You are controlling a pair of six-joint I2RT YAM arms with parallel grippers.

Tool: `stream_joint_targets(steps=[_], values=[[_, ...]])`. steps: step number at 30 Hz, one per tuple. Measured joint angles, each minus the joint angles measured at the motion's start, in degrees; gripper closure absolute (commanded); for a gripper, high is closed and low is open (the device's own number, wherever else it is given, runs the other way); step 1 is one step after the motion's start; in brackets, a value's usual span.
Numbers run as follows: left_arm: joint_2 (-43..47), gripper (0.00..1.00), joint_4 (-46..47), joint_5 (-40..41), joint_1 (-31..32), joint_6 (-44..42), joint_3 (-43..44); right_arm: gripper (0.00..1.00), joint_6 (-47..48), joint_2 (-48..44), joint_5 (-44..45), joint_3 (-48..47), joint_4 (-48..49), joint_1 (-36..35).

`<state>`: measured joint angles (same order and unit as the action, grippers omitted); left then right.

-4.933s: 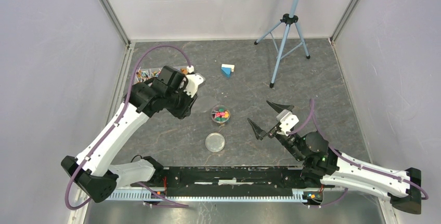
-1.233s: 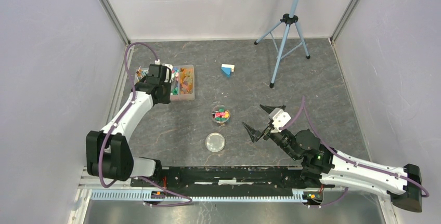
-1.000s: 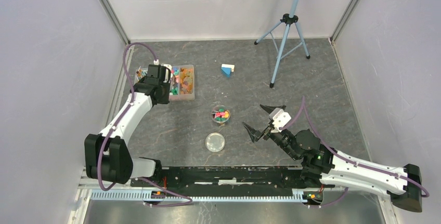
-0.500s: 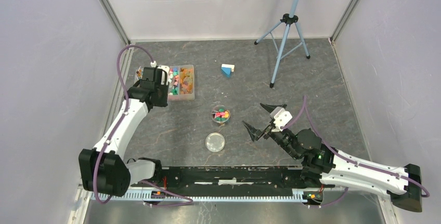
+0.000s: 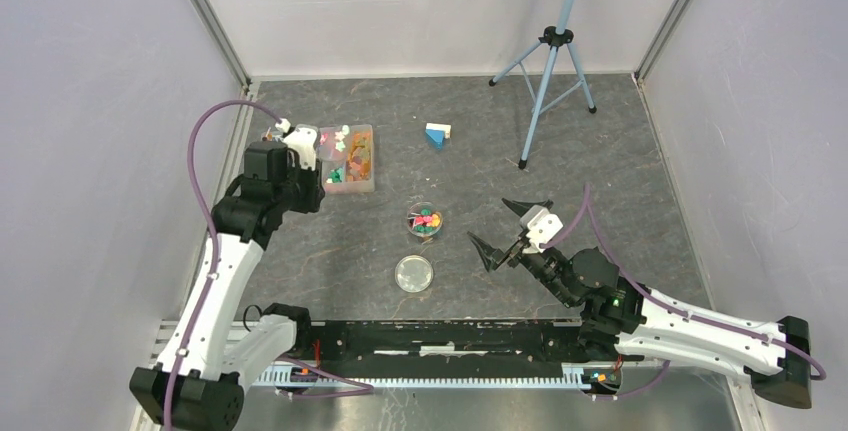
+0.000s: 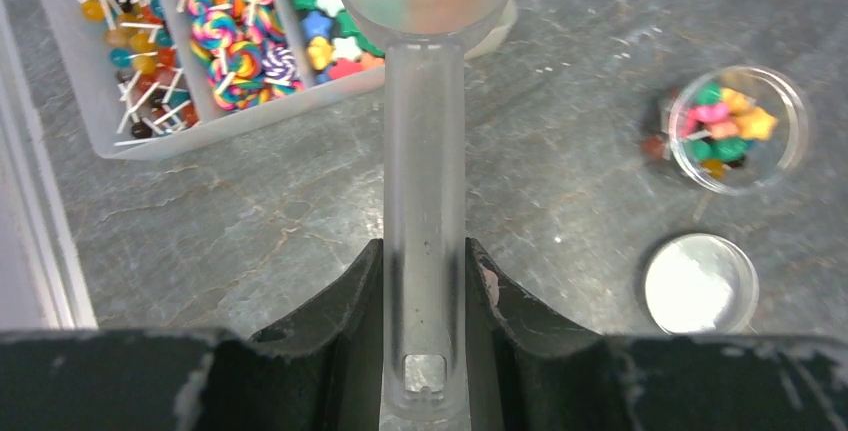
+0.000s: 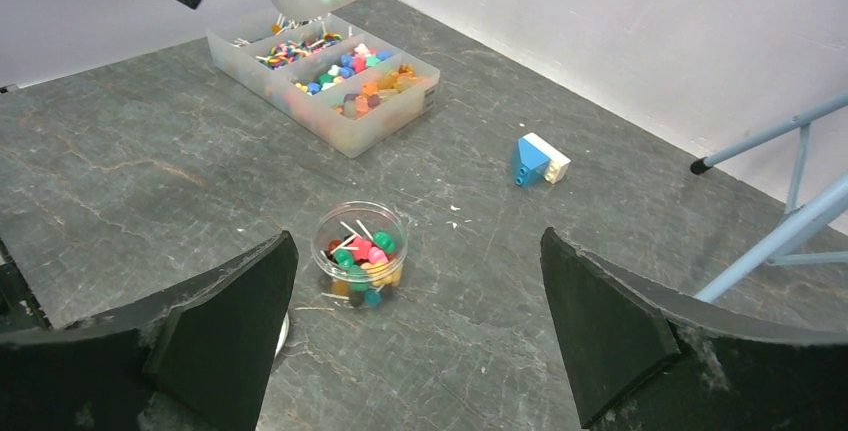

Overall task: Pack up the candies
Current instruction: Scoop the fake candies from the storage box, then place the fake candies in the packing bottle.

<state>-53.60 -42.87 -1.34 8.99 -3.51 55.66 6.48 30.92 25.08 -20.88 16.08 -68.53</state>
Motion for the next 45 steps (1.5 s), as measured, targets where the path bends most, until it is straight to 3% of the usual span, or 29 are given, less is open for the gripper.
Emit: stream_joint_targets(steps=[9,18,30,45], values=[[6.49,0.98,-5.14,-9.55,2.36,-2.56,1.95,0.02,1.42,-0.48,1.42,0.00,-0.31,0.00],[11.04,0.98,-8.20,-13.92,7.43,-5.20,1.95,0.02,1.99,-0.50,1.95,0.00,-0.28,0.00],[2.19,0.98,-12.52,-10.23,22.51,-5.22,2.14,0.02,2.64,-0.48,2.01,0.00,-0.28,0.00],[-7.26,0.98,-18.80,-5.75,31.23,-5.16,8.72,0.02,3.89,-0.74,2.67,0.00,-0.31,0.00]])
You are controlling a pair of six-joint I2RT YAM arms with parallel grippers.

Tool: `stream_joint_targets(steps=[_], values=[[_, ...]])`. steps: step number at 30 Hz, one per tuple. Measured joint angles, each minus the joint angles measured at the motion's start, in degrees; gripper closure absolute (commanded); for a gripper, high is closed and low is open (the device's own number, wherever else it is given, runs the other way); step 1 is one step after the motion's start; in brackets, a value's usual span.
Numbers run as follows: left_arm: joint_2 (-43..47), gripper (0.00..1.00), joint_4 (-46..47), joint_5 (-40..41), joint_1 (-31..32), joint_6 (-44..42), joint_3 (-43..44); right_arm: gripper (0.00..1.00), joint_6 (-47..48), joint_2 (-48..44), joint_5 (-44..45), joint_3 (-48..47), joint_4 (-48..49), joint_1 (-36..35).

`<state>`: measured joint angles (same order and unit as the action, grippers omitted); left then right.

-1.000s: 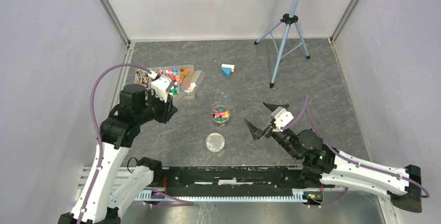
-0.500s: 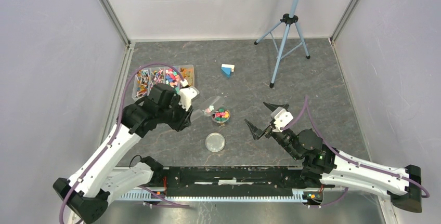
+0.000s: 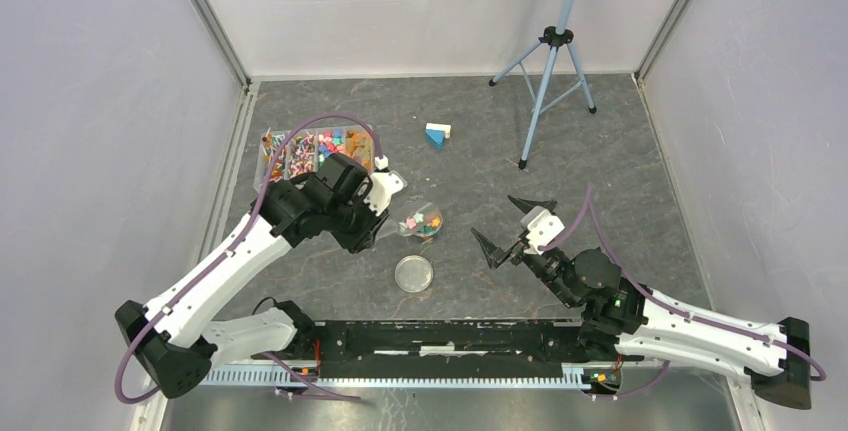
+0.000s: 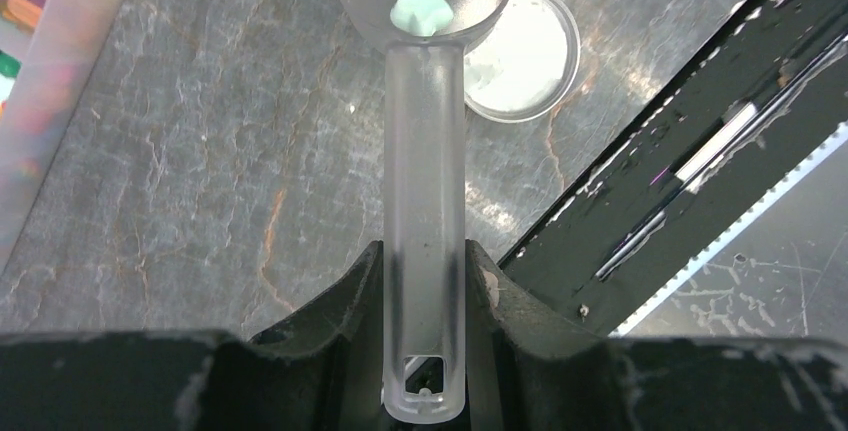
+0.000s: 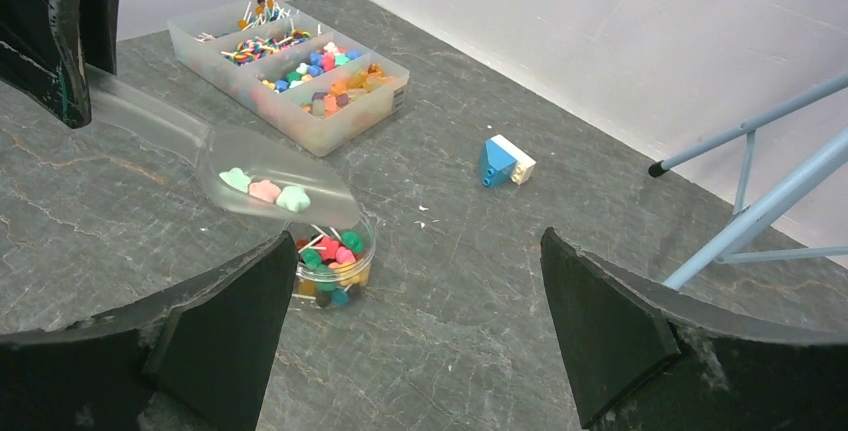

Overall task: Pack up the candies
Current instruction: Place the fake candies in the packing bottle.

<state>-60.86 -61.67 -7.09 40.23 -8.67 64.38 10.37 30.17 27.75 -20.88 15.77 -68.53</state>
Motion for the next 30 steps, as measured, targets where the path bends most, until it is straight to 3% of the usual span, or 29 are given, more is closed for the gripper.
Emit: stream_joint_targets(steps=[30], values=[[-11.52,0.98,-12.39,4.26,0.04,4.37,11.10,0.02,0.85,-1.33,0.83,0.02,-0.02,0.00]])
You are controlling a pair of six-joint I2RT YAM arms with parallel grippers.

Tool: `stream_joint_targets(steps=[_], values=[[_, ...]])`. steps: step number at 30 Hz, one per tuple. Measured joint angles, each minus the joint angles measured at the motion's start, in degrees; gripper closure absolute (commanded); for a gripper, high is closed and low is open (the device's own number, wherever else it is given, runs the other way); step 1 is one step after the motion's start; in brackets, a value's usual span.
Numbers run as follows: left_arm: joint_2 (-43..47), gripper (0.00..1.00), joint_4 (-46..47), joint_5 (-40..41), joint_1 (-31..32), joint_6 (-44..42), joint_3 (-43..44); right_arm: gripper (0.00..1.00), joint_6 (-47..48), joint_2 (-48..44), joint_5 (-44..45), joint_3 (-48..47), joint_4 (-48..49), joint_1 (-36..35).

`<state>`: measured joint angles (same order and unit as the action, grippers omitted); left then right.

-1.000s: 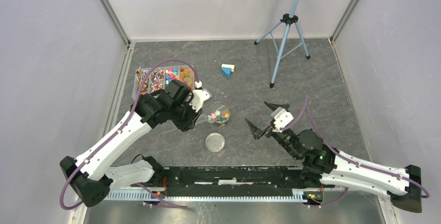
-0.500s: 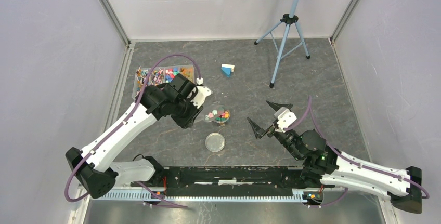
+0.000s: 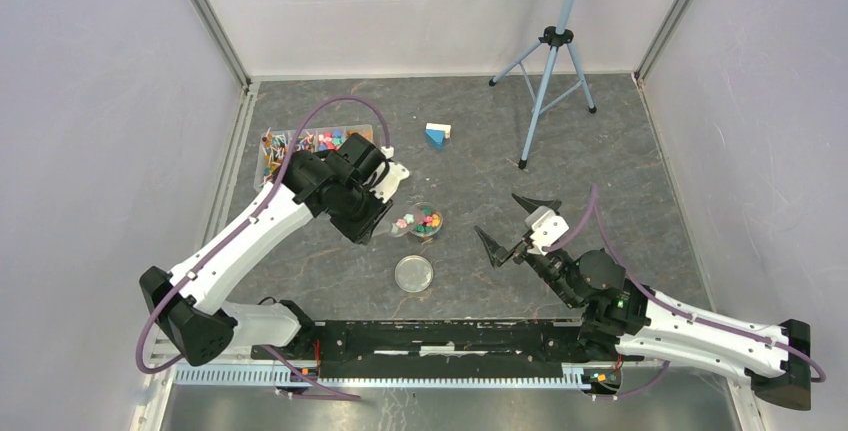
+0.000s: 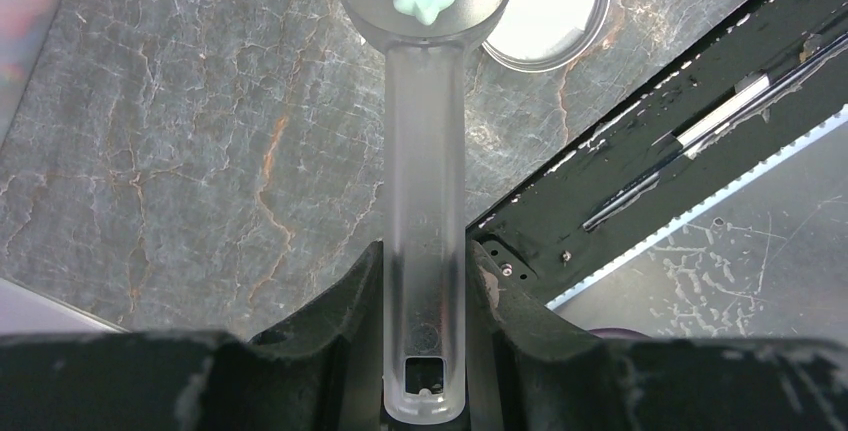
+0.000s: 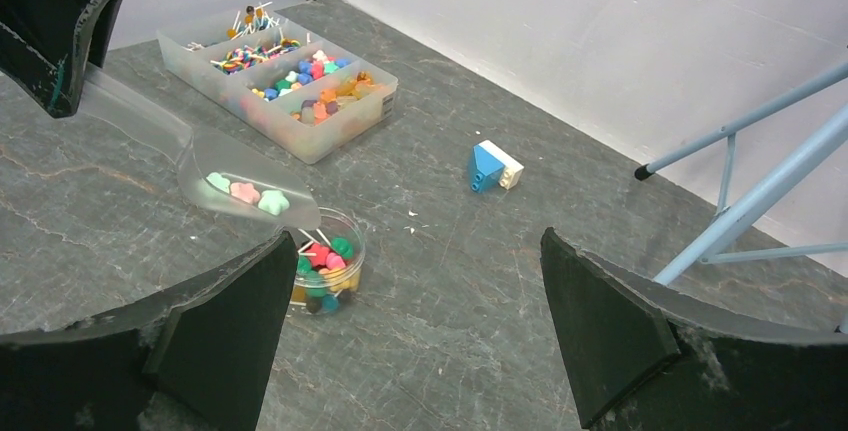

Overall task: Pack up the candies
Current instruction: Place the fake candies in the packing bottle.

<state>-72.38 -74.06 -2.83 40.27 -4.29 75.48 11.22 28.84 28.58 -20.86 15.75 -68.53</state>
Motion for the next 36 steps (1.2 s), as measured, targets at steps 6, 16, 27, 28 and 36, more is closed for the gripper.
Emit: stream_joint_targets(steps=[6,16,27,28,36], values=[[-2.60,0.98,-1.97,0.48,0.37,1.05,3.37,0.02,0.26,0.52,0.02,0.00,0.04,0.00],[-7.98,0.98,-5.75,2.62,2.25,2.27,7.85,0.02,0.81,0.50,0.39,0.52,1.16,0.00],[-10.36,0.98,-7.50,4.37,2.99,2.43,9.77,0.02,1.68,0.50,1.09,1.18,1.36,0.00],[-10.43,0.98,-7.61,4.46,2.99,2.51,10.03,0.02,1.70,0.50,1.09,1.22,1.36,0.00],[-9.88,0.98,-6.64,5.88,2.99,2.82,11.15,0.02,1.66,0.46,1.07,1.88,1.75,0.00]])
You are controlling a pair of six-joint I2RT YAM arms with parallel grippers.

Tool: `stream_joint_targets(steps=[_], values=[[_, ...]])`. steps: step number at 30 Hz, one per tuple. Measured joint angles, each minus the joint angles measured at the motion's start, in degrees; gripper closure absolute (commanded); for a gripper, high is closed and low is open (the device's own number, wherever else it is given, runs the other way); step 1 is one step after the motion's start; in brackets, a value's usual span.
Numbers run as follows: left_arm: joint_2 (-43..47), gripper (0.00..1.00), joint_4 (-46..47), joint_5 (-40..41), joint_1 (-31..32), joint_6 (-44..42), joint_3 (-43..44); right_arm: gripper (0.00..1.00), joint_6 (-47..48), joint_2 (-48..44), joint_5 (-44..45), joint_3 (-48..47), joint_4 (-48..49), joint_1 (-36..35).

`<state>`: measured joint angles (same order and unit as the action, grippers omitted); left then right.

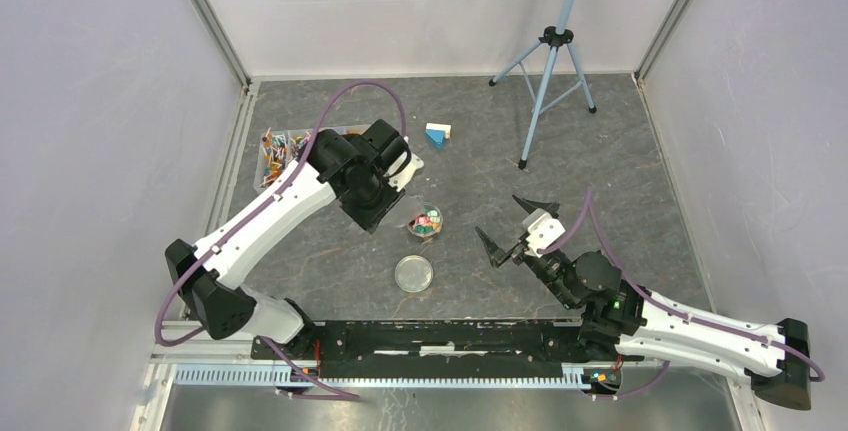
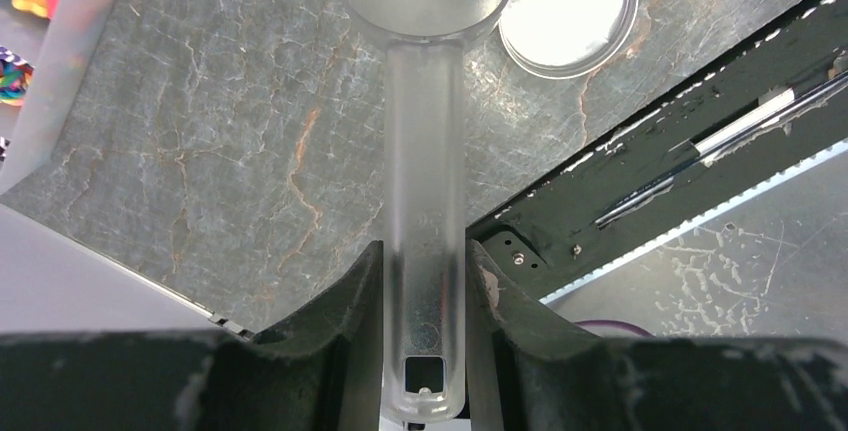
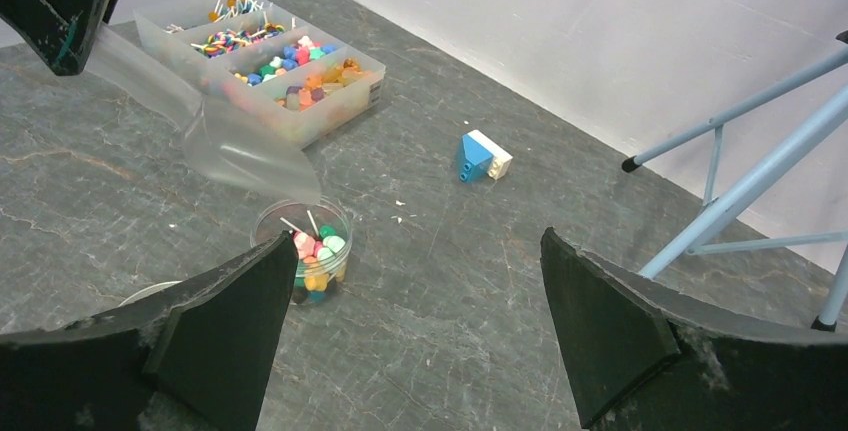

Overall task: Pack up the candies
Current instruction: Place the fake candies in the packing bottle.

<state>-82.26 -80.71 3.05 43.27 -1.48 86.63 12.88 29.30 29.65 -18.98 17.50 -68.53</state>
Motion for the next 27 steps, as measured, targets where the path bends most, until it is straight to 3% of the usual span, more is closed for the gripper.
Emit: stream_joint_targets(steps=[12,20,27], values=[[6.01,0.98,6.16,8.00,-1.11,3.17,0.66,0.02,-2.21,0.00,-0.70,0.31,0.17,0.00],[6.12,0.98,7.41,10.36,-15.91,3.37,-0.52,0.02,-4.28,-0.04,-2.16,1.25,1.29,0.00],[2.89,0.98,8.04,11.04,-25.03,3.02,-2.58,0.02,-4.61,-0.87,-2.14,1.25,1.27,0.00]])
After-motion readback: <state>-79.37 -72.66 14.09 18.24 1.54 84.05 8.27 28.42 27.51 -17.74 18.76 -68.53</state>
